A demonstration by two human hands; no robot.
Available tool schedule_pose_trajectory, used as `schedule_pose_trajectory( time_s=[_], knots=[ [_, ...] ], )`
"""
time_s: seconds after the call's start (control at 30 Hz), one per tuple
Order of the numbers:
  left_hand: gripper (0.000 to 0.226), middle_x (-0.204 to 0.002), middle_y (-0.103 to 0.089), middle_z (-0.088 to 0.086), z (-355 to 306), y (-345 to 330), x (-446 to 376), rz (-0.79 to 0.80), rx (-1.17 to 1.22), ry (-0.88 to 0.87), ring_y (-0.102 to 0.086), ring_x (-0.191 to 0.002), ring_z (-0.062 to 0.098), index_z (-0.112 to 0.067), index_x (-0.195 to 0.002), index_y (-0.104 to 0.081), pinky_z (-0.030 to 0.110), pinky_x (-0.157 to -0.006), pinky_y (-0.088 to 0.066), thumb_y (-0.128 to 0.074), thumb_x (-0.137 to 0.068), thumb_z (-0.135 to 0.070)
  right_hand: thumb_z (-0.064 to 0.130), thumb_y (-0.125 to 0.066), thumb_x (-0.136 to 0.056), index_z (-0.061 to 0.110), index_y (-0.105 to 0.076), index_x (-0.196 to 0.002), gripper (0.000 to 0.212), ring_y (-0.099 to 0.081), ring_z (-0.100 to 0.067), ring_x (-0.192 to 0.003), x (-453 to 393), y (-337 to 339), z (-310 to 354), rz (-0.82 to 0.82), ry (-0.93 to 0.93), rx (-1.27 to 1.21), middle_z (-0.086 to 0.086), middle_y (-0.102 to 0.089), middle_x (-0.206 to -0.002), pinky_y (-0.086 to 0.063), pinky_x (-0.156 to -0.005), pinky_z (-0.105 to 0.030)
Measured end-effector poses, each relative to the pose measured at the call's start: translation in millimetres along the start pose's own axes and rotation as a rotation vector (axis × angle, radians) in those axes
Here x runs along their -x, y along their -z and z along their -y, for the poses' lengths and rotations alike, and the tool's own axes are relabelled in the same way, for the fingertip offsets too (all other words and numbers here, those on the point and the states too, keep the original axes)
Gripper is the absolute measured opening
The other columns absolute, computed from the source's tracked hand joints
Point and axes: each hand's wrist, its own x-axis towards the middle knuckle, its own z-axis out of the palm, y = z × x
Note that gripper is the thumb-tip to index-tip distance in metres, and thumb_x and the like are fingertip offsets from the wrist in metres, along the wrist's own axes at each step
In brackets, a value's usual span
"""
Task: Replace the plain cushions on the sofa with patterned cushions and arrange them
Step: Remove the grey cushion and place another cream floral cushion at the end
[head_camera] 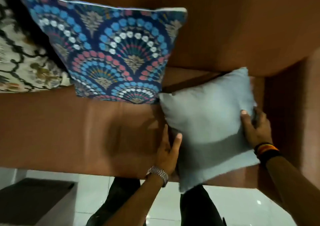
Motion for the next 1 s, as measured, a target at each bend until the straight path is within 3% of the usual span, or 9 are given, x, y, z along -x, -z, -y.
schedule_pose_trajectory(
  time_s=[0.13, 0.2, 0.4, 0.47, 0.6, 0.67, 0.77, 0.87, 1.0],
  knots=[
    [0.085, -0.168, -0.033, 0.0, -6, -67, -10, -0.161, -0.028, -0.037, -0.033, -0.153, 0.017, -0.021, -0.165, -0.017, 0.029, -0.125, -0.022, -0.052, -0.097, -0.058, 0.079, -0.052, -0.092, 0.02, -0.032, -0.168, 0.098, -0.039, -0.041, -0.157, -26, 17, -38, 0.18, -0.069, -0.003, -0.018, -0.038, -0.172, -0.026, -0.132, -0.049],
    [0.088, -0.17, -0.03, 0.007, -8, -74, -17, -0.241, -0.096, -0.038, -0.029, -0.155, 0.023, -0.013, -0.164, -0.018, 0.01, -0.119, -0.014, -0.048, -0.097, -0.059, 0.08, -0.05, -0.093, 0.021, -0.031, -0.168, 0.097, -0.042, -0.04, -0.156, -32, 19, -42, 0.221, -0.039, -0.024, -0.016, -0.042, -0.171, -0.03, -0.129, -0.046],
    [0.074, -0.137, -0.062, -0.023, -43, -26, 0, -0.165, -0.103, 0.098, -0.06, -0.126, 0.008, -0.044, -0.138, -0.06, 0.034, -0.109, -0.041, -0.046, -0.081, -0.088, 0.085, -0.062, -0.082, 0.04, -0.061, -0.146, 0.078, -0.062, -0.022, -0.139, -25, 72, -38, 0.314, 0.064, -0.168, 0.004, -0.068, -0.15, -0.046, -0.119, -0.039],
    [0.068, -0.128, -0.075, -0.012, -69, 2, 5, -0.009, 0.069, 0.209, -0.07, -0.118, 0.015, -0.044, -0.123, -0.073, 0.04, -0.101, -0.05, -0.049, -0.079, -0.09, 0.088, -0.063, -0.076, 0.043, -0.076, -0.127, 0.069, -0.072, -0.012, -0.124, -20, 111, -44, 0.404, 0.062, -0.312, 0.014, -0.079, -0.129, -0.053, -0.109, -0.03],
    [0.044, -0.101, -0.079, 0.02, -113, 11, -5, -0.002, 0.259, 0.126, -0.062, -0.117, 0.05, -0.009, -0.098, -0.074, 0.042, -0.07, -0.065, -0.054, -0.095, -0.049, 0.083, -0.043, -0.091, 0.023, -0.073, -0.137, 0.081, -0.078, -0.026, -0.115, -18, 157, -48, 0.487, -0.052, -0.786, -0.011, -0.073, -0.142, -0.052, -0.111, -0.054],
    [0.061, -0.089, -0.078, 0.014, -135, -9, -14, -0.034, 0.193, 0.018, -0.065, -0.1, 0.044, -0.001, -0.11, -0.069, 0.037, -0.059, -0.063, -0.056, -0.088, -0.057, 0.078, -0.021, -0.101, 0.02, -0.062, -0.148, 0.085, -0.077, -0.033, -0.108, -26, 158, -36, 0.383, -0.05, -0.861, -0.015, -0.07, -0.145, -0.058, -0.103, -0.057],
    [0.083, -0.137, -0.065, 0.0, -159, -42, -39, -0.076, 0.029, -0.086, -0.064, -0.122, 0.026, -0.025, -0.157, -0.042, 0.038, -0.089, -0.062, -0.008, -0.099, -0.073, 0.1, -0.027, -0.079, 0.031, -0.072, -0.122, 0.093, -0.074, -0.032, -0.113, -37, 146, 6, 0.222, 0.006, -0.777, 0.005, -0.081, -0.104, -0.061, -0.096, -0.051],
    [0.09, -0.174, -0.018, 0.001, -179, -70, -63, -0.202, -0.184, -0.153, -0.017, -0.159, 0.026, -0.035, -0.163, -0.021, 0.055, -0.127, -0.014, -0.02, -0.089, -0.085, 0.089, -0.034, -0.086, 0.032, -0.057, -0.151, 0.089, -0.056, -0.029, -0.143, -64, 123, 29, 0.14, 0.116, -0.574, -0.003, -0.064, -0.147, -0.043, -0.121, -0.051],
    [0.132, -0.166, -0.036, -0.005, -189, -84, -74, -0.202, -0.231, -0.115, -0.036, -0.15, 0.02, -0.031, -0.163, -0.024, 0.043, -0.122, -0.023, -0.041, -0.054, -0.103, 0.077, -0.05, -0.095, 0.024, -0.03, -0.166, 0.091, -0.052, -0.019, -0.143, -78, 106, 40, 0.149, 0.125, -0.595, -0.003, -0.048, -0.165, -0.039, -0.115, -0.031]
  ],
)
